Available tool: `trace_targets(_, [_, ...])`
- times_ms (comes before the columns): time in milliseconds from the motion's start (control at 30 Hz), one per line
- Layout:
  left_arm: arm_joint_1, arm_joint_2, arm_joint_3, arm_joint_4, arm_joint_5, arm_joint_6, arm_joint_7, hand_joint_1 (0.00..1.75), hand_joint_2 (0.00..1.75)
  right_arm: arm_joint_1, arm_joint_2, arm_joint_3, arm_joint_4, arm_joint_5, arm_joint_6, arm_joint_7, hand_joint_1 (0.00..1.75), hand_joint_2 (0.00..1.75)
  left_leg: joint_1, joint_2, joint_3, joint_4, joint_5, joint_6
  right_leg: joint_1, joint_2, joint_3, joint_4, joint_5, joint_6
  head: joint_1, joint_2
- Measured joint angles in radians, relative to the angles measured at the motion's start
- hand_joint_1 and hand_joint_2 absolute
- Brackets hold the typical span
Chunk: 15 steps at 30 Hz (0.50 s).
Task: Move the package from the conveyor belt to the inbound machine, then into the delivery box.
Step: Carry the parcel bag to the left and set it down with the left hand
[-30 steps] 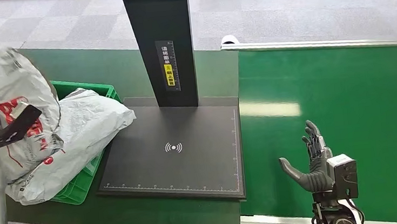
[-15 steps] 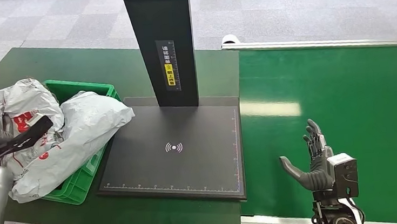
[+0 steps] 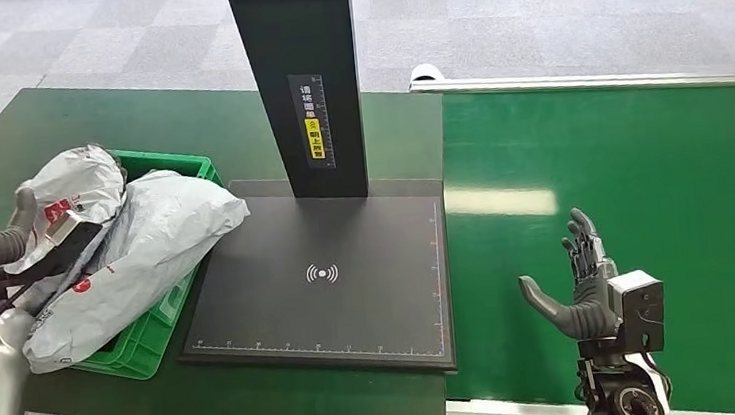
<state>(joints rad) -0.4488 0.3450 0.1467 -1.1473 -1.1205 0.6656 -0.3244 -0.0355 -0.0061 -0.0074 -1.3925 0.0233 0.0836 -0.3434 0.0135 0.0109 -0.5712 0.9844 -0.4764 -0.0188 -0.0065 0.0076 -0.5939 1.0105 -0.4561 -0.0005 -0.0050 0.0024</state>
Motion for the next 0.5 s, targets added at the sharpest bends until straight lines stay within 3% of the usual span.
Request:
trace_targets(167, [0.015,-0.022,0.005,-0.055,0.013,0.025,-0.023,0.00,1.75,-0.017,-0.012,0.010,0.022,-0.015,-0.005,-0.008,0.00,1.75,0.000,-0.001,0.000,0.000,0.000,0.000,0.000,0.000,0.000,0.000,0.000,0.000,0.000,0.000])
trace_targets(500, [0.017,-0.047,0.005,-0.061,0.042,-0.032,-0.004,0.00,1.75,-0.019,-0.021,0.020,0.045,-0.019,-0.012,-0.019,0.00,1.75,0.000,-0.001,0.000,0.000,0.000,0.000,0.000,-0.001,0.001,0.000,0.000,0.000,0.000,0.000])
